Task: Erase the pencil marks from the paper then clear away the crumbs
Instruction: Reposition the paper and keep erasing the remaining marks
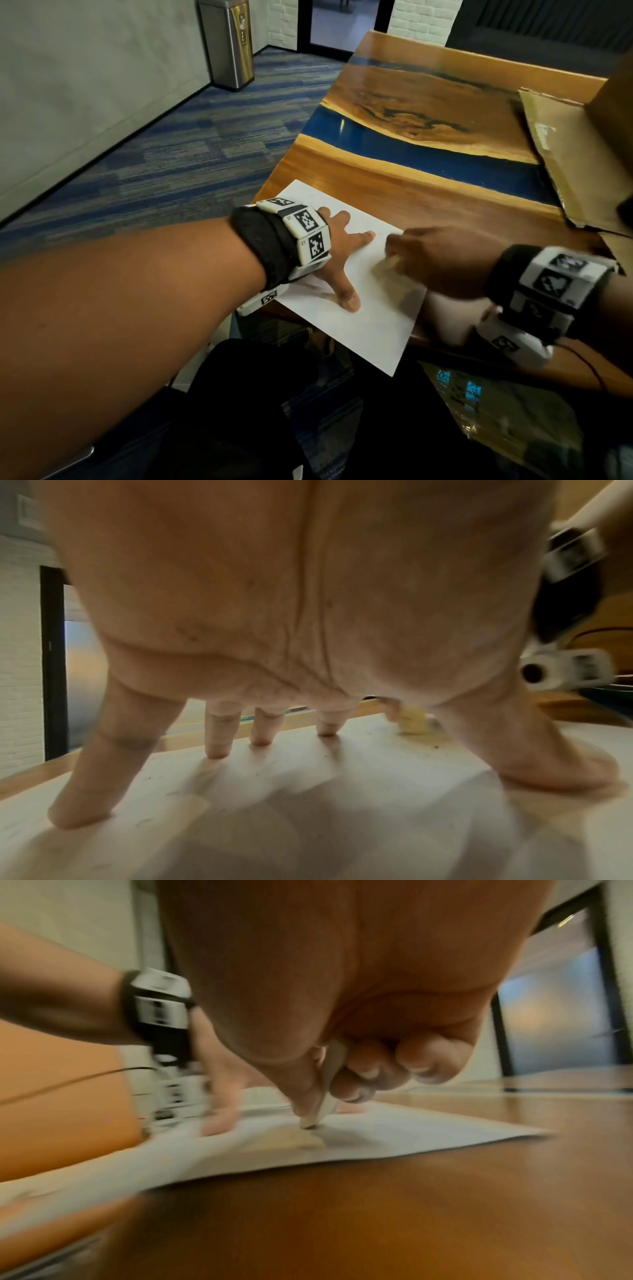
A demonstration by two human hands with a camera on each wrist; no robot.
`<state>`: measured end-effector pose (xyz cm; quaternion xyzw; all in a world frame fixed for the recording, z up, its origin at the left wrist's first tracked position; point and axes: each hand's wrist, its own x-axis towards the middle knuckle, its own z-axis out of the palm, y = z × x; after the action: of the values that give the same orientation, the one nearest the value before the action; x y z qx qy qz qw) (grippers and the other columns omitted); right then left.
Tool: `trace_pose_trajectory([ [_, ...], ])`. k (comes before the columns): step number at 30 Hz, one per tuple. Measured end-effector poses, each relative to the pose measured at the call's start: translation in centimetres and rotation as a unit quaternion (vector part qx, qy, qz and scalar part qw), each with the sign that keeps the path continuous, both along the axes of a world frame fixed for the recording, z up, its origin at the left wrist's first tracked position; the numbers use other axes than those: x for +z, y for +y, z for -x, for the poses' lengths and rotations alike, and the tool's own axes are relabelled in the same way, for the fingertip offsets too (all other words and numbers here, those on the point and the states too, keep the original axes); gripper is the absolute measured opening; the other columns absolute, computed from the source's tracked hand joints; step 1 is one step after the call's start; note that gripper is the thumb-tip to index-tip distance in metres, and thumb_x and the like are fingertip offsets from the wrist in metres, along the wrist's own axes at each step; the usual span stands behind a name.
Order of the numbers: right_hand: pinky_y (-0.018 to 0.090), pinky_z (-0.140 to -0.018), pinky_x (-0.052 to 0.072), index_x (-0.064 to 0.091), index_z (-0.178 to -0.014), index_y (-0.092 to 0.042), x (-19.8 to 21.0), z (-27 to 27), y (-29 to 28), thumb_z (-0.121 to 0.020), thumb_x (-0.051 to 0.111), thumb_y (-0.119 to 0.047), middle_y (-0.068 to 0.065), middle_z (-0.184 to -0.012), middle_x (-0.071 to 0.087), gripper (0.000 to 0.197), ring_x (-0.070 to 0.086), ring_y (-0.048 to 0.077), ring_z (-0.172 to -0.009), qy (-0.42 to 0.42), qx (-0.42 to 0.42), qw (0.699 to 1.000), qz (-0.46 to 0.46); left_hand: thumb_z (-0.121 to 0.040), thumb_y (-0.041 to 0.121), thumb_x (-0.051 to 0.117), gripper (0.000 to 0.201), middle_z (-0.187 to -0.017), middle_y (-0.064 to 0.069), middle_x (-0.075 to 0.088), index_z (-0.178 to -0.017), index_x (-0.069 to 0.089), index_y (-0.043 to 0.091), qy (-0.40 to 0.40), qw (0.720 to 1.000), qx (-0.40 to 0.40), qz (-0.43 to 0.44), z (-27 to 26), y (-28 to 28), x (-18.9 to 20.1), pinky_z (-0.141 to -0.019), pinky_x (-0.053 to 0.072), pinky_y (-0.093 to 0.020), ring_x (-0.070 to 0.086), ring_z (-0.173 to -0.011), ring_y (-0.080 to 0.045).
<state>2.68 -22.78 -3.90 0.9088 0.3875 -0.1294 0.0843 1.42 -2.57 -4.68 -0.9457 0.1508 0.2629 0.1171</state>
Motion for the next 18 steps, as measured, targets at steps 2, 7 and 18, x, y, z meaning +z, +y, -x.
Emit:
trace_pose_trajectory([
  [2, 0.040, -0.078, 0.054, 0.044, -0.124, -0.037, -0.5, 2.3, 0.9, -0.101, 0.040, -0.045, -0.008, -0.109, 0.055, 0.024, 0.058, 0.017, -0.091, 0.052, 0.057, 0.997, -0.017, -0.054, 0.092, 0.063, 0.134, -0.166, -0.010, -0.001, -0.155, -0.011, 0.044, 0.006, 1.000, 0.004, 0.009, 0.2, 0.0, 0.2, -0.114, 0.026, -0.060, 0.013, -0.149, -0.041],
  [7, 0.032, -0.073, 0.047, 0.055, -0.116, -0.028, -0.7, -0.4, -0.7, -0.102, 0.048, -0.038, -0.002, -0.105, 0.063, 0.019, 0.057, 0.017, -0.087, 0.079, -0.157, 0.974, -0.143, -0.061, 0.089, 0.062, 0.130, -0.167, -0.008, -0.007, -0.157, -0.009, 0.038, 0.010, 1.000, 0.005, 0.022, 0.6, 0.1, 0.3, -0.116, 0.022, -0.059, 0.007, -0.151, -0.037],
  [18, 0.025, -0.063, 0.042, 0.058, -0.108, -0.021, -2.0, -3.2, -2.1, -0.103, 0.048, -0.027, -0.004, -0.085, 0.060, 0.013, 0.055, 0.014, -0.077, 0.161, -0.241, 0.929, -0.228, -0.091, 0.068, 0.049, 0.090, -0.168, 0.002, -0.009, -0.160, 0.006, 0.030, 0.028, 0.965, -0.219, 0.141, 7.2, -2.4, -0.4, -0.123, 0.008, -0.048, -0.007, -0.153, -0.017],
])
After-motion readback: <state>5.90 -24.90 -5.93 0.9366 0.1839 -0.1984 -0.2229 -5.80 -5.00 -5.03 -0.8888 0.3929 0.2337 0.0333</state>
